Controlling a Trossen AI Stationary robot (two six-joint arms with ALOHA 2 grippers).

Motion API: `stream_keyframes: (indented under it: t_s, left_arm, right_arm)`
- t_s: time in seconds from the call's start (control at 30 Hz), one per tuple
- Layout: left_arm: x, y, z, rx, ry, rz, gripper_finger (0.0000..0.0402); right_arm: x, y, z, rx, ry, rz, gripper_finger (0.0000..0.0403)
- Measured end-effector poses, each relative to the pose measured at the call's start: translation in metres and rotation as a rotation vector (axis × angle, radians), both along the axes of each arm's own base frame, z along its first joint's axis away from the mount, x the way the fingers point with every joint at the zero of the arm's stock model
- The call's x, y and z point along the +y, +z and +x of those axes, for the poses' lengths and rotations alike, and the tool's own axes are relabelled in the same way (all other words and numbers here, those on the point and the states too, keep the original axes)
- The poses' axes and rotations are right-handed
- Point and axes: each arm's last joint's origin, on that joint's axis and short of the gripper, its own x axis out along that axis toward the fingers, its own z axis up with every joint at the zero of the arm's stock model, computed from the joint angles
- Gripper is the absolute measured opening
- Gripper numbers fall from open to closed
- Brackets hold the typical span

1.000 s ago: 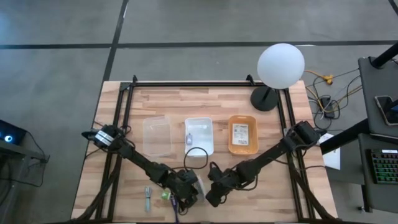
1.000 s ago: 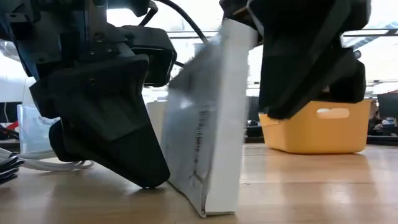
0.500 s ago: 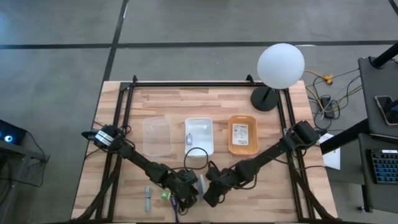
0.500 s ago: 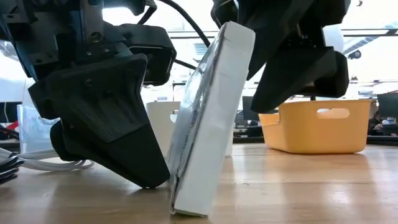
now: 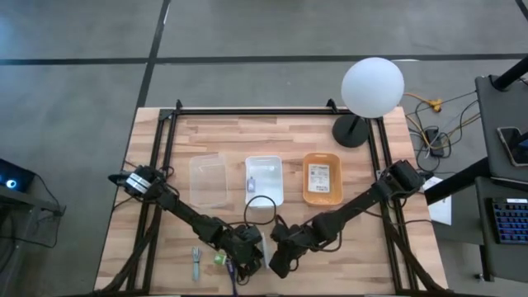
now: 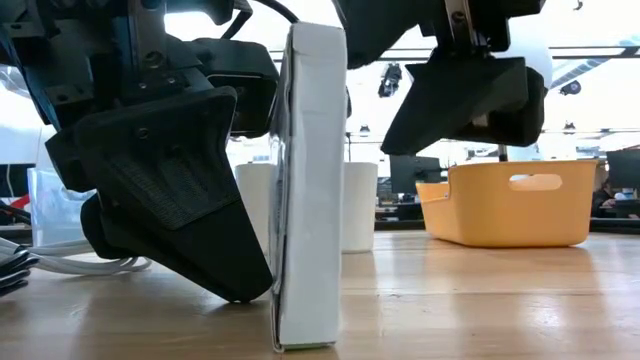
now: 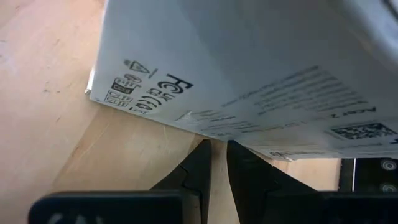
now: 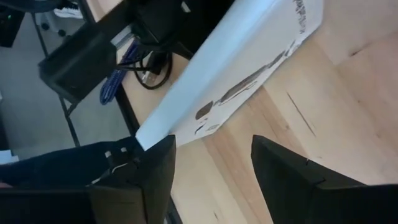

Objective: Pick and place items into bin
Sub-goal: Put the white card reader box into the orange bin

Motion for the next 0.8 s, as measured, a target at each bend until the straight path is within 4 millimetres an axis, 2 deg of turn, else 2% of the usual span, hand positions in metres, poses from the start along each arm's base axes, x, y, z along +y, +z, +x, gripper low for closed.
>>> stream_keyframes:
  t_s: [0.43, 0.67, 0.8]
  left_arm:
    - [0.000, 0.000, 0.000, 0.000, -0.001, 0.000, 0.0039]
    - [0.000, 0.000, 0.000, -0.002, -0.001, -0.001, 0.0039]
    - [0.000, 0.000, 0.000, -0.002, -0.001, -0.001, 0.0039]
  right_arm:
    - [0.002, 0.009, 0.004, -0.031, 0.003, 0.012, 0.0196]
    - [0.002, -0.005, 0.010, -0.018, -0.032, 0.027, 0.0196]
    - [0.000, -0.005, 0.013, -0.027, -0.047, 0.027, 0.0196]
